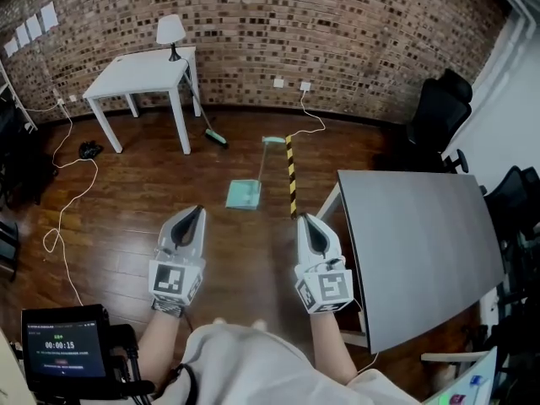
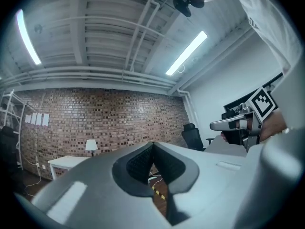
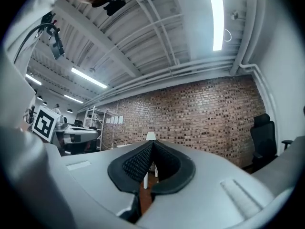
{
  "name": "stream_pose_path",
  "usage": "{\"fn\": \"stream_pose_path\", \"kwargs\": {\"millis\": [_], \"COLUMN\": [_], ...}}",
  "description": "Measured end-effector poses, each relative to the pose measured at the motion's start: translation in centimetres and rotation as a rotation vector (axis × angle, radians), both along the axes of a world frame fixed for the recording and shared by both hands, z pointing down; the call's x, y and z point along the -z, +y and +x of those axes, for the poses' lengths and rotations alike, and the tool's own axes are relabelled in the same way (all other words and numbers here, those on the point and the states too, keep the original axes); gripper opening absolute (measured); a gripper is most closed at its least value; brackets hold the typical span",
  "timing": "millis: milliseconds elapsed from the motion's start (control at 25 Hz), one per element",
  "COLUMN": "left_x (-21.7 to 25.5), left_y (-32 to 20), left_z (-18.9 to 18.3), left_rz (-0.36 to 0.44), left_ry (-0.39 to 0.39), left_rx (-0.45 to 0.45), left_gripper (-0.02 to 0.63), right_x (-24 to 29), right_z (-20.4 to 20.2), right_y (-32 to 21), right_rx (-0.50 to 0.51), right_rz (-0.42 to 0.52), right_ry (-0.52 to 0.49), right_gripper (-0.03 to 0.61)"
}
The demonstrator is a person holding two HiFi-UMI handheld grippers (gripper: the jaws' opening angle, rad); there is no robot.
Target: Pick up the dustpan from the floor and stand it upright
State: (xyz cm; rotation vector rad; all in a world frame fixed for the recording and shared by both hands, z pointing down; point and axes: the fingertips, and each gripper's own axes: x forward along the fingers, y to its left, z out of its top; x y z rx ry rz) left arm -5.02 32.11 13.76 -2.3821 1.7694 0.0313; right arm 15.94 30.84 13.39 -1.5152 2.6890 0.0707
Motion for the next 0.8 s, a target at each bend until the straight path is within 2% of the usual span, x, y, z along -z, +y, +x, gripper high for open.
{"fn": "stream_pose_path", "kwargs": {"millis": [240,800], "left_x": [-0.6,-1.1], "left_y": [0.1,-0.4], "left_z": [0.5,-0.1], "left_rz": [0.010,0.015], "left_ry": [-0.003,0.008], "left_rx": [-0.020,-0.005], "left_gripper": [0.002,0.002], "right_x": [-0.8,-1.3], "right_z": [0.1,-0.3], "right_y": [0.1,-0.5], "right_rx": [-0.015,-0.020], "right_rz": [-0.006,0.000], "right_ry": [0.011,0.037], "right_gripper": [0.012,0.011]}}
